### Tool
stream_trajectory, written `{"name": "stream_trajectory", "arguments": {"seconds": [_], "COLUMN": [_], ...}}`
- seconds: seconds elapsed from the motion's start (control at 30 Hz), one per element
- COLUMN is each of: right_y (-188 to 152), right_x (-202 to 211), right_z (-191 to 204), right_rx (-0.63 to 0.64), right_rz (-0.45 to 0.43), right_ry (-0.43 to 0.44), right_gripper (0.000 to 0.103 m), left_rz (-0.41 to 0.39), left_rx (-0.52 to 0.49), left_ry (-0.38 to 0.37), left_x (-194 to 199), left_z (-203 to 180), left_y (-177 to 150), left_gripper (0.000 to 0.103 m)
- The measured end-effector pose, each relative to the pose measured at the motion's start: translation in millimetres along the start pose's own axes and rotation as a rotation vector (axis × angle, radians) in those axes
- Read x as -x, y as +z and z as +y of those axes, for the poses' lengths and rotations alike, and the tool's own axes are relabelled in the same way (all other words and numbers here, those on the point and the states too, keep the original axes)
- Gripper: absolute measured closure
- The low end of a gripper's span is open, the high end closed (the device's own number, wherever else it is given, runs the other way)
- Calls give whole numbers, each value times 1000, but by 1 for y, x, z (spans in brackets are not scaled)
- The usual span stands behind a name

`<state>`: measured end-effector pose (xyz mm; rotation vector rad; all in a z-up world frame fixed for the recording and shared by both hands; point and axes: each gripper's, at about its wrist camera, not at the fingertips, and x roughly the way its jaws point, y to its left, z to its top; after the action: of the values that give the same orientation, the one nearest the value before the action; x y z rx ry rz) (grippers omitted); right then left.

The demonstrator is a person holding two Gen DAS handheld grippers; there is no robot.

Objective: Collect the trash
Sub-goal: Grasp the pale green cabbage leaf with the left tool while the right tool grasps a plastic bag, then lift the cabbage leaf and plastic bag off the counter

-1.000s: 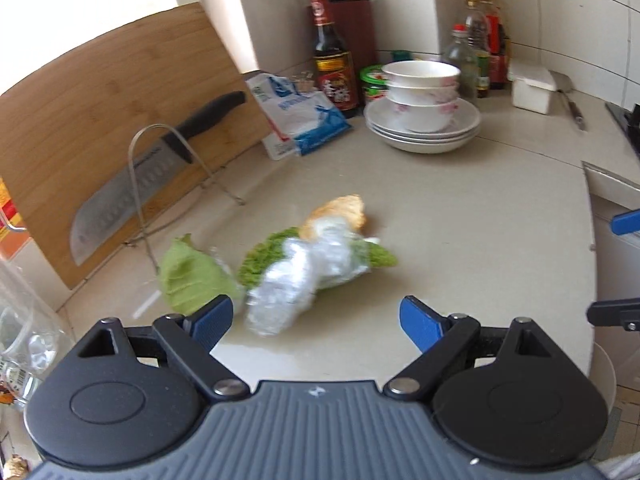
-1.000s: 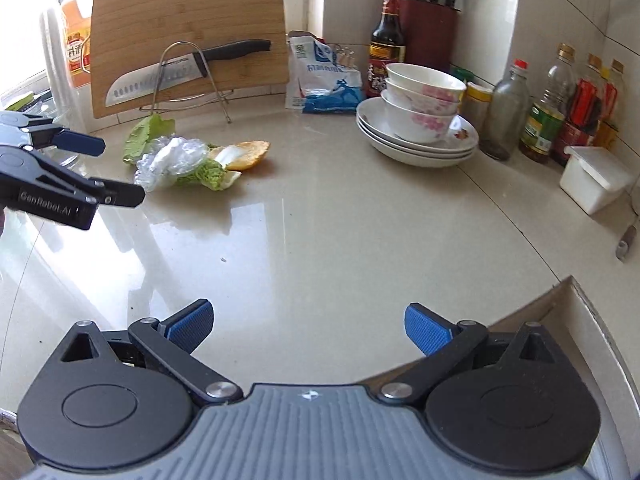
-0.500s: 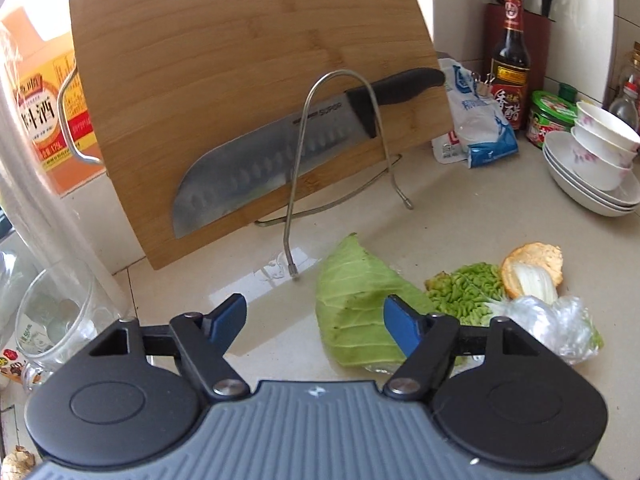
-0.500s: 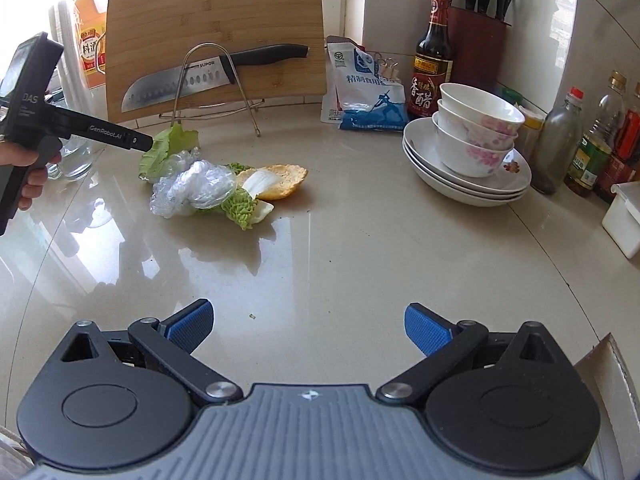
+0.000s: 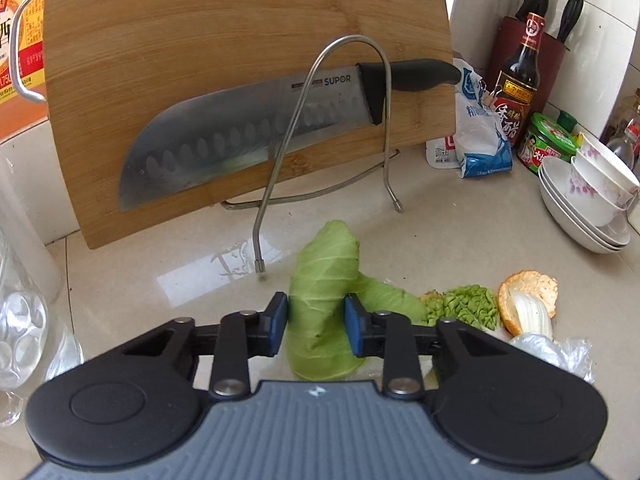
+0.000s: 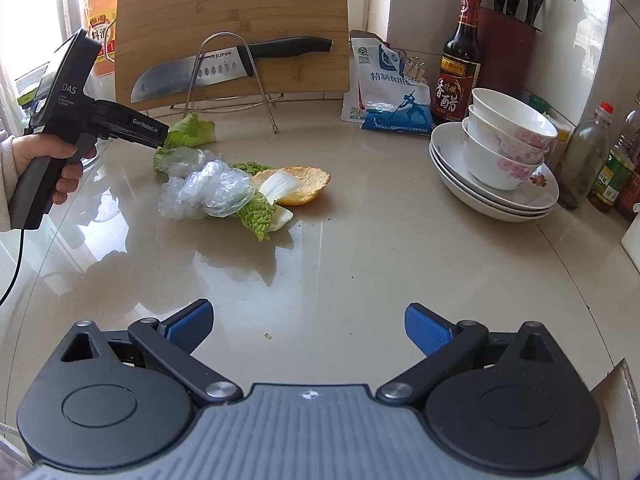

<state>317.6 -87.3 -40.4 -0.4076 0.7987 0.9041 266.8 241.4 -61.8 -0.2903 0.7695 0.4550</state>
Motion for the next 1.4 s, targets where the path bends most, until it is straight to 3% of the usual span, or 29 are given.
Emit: {"name": "stream_trajectory", "arguments": {"seconds": [0.17,0.57,1.0,1.4], "right_y": [0,10,55,72], "right_x": [-2,-7,-43,-96], "right_z": [2,12,58,91], "right_rx": [5,63,299,487], "right_rz": [1,-23,-115,-96], "right_ry": [11,68,173,194], "right_gripper": [0,0,0,12], "left_rz": [-20,-51,-50,-19], "left_rx": [-19,-76,-76,-26], "left_ry": [7,44,37,37], "left_x": [7,34,80,95], "left_z": [-2,-9,-12,-8], "left_y": [2,2,-21,-46], "left_gripper": [89,91,91,91]}}
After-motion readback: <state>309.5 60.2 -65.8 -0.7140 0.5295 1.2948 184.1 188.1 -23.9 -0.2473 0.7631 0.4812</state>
